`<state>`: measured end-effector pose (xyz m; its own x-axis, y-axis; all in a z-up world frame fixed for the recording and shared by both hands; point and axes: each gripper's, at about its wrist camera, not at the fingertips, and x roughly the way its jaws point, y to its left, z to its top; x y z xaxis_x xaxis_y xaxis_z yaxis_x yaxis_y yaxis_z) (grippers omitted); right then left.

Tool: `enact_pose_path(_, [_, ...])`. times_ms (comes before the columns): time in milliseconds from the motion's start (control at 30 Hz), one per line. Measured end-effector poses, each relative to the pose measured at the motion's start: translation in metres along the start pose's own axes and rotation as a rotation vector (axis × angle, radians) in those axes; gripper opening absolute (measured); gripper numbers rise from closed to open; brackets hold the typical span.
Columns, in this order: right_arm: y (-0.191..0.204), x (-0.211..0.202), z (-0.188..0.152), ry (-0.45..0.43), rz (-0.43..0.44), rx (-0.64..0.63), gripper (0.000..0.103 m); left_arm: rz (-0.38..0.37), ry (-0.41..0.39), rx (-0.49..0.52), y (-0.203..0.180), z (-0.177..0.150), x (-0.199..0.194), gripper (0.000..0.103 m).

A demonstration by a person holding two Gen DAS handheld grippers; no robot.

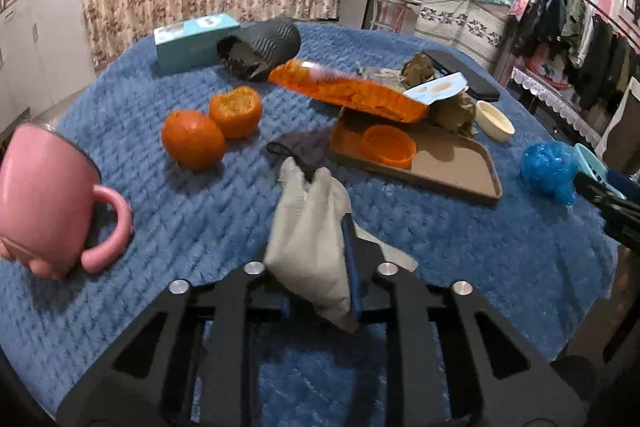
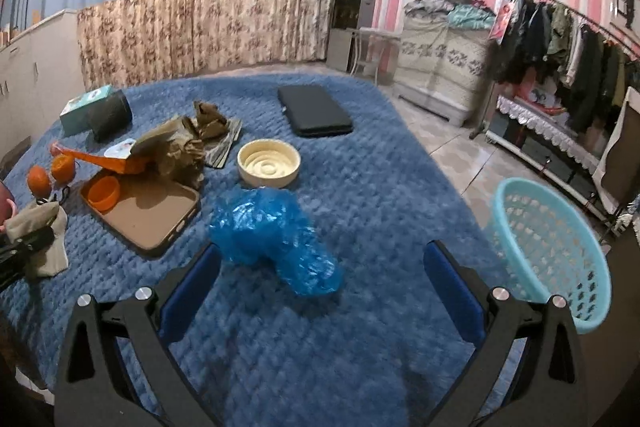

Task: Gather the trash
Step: 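Grasp the beige cloth bag with the left tool while the right tool grasps the blue plastic bag, then carry both bags over the blue basket and open both tools to drop them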

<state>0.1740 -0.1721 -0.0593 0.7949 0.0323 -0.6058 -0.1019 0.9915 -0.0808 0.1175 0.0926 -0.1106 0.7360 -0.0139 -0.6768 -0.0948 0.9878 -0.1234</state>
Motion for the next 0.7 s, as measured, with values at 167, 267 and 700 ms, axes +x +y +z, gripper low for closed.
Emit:
enact_pose_path(167, [0.005, 0.015, 0.011, 0.007, 0.019, -0.003, 0.098, -0.004, -0.066, 0.035, -0.004, 0.013, -0.022, 0.016])
enact_pose_path(267, [0.008, 0.026, 0.015, 0.034, 0.040, -0.017, 0.089, 0.001, -0.094, 0.039, -0.004, 0.024, -0.033, 0.016])
enact_pose_path(700, [-0.007, 0.034, 0.021, 0.051, 0.141, -0.036, 0.019, 0.008, -0.142, 0.059, -0.023, 0.054, -0.045, 0.016])
